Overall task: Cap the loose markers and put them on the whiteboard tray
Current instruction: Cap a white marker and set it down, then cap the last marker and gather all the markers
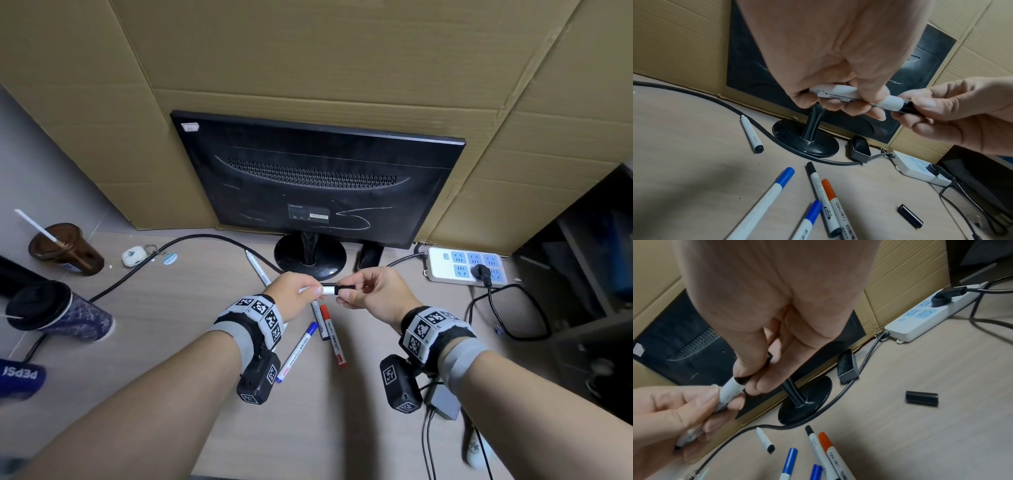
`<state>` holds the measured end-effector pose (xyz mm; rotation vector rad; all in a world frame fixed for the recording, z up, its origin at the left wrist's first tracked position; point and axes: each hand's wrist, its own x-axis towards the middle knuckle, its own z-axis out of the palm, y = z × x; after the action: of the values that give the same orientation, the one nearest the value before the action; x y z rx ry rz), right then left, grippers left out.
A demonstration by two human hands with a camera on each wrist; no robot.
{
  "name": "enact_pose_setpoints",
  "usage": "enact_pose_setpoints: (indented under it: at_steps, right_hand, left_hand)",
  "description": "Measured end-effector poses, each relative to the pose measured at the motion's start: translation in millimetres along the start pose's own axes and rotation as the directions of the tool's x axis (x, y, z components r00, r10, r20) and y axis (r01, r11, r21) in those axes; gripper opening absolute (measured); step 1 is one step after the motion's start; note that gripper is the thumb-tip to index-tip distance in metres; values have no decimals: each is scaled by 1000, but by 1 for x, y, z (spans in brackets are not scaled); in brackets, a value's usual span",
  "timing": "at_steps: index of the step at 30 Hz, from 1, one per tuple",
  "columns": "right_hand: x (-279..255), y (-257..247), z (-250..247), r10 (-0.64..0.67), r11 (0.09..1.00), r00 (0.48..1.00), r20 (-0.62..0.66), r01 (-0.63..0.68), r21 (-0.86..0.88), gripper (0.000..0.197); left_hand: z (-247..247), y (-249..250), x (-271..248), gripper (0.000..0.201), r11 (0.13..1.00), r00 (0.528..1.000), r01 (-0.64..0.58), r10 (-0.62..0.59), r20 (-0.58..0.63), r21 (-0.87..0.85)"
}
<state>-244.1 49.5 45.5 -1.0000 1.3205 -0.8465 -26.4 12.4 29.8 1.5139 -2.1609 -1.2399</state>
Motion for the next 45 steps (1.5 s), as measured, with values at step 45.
enact_pose_setpoints:
  at_steps: [45]
  right_hand:
    - [57,97,-15,239,425,696,-677,-702,-571,44]
  left_hand:
    - [-14,-124,85,51,693,611,701,-706,-359,-170]
